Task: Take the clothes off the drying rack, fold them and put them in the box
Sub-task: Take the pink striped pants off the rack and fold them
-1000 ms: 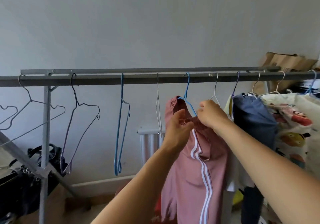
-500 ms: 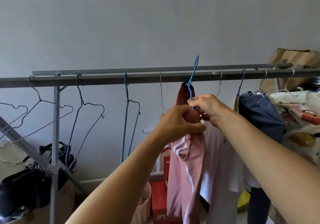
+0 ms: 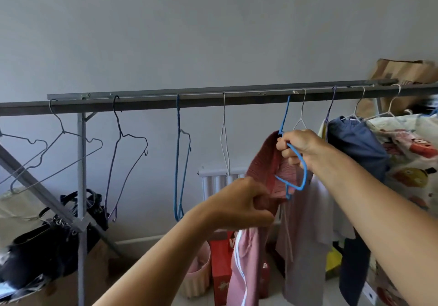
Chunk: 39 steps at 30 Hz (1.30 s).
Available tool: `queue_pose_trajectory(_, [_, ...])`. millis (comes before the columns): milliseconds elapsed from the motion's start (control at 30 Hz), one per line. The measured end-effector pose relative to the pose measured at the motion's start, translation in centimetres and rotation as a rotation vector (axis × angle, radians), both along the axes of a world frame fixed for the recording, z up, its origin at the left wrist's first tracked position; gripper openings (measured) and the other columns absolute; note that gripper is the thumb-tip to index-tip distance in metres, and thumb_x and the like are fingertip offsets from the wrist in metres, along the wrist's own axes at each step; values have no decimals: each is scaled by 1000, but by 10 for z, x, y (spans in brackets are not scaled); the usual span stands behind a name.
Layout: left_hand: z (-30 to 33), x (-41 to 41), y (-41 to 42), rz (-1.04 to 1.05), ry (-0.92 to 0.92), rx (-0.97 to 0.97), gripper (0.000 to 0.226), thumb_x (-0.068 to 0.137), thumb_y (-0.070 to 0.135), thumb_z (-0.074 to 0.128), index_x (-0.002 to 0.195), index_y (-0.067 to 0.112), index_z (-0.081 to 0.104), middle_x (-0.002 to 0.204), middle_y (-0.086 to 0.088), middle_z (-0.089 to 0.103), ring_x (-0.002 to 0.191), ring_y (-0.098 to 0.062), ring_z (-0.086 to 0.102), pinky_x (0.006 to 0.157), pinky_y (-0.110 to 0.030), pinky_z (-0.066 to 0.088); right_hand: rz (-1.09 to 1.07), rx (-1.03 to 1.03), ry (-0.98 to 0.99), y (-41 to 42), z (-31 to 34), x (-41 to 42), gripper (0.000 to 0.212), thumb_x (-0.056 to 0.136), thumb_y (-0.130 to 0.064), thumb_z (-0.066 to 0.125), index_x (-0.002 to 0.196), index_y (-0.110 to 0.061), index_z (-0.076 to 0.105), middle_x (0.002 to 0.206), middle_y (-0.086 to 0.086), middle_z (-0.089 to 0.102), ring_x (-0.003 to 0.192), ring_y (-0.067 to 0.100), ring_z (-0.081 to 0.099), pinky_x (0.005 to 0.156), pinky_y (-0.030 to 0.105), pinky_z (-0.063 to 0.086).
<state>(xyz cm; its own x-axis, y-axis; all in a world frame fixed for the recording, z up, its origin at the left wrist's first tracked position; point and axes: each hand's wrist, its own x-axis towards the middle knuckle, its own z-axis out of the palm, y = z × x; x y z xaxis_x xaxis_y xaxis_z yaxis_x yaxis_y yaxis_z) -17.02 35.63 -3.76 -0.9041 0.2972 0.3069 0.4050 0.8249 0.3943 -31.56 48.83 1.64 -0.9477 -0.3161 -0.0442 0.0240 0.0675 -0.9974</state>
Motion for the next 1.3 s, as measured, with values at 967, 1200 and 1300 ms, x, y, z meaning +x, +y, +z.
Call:
queue_pose_trajectory(967, [34,-4,-86,379,135,369,35,70,-7,59,58,16,36,54,9,29,55,-10,28,50,-23,24,50,470,248,-11,25,-18,21,99,-4,40,82,-4,52,56,7,40,45,13,27,41,21,25])
queue_pose_trajectory(1200, [44,21,-103,343,43,383,30,65,2,61,56,14,35,63,-6,37,63,-16,38,59,-30,31,-129,959,569,-21,1,-8,22,94,-9,48,112,1,54,100,24,55,81,31,56,67,34,43])
queue_pose_trajectory(1300, [45,30,-110,325,24,399,22,62,7,59,56,11,38,67,-18,48,69,-20,44,64,-36,35,-227,802,1213,-36,-5,29,24,94,-17,49,114,-5,54,113,14,56,104,31,52,79,35,40])
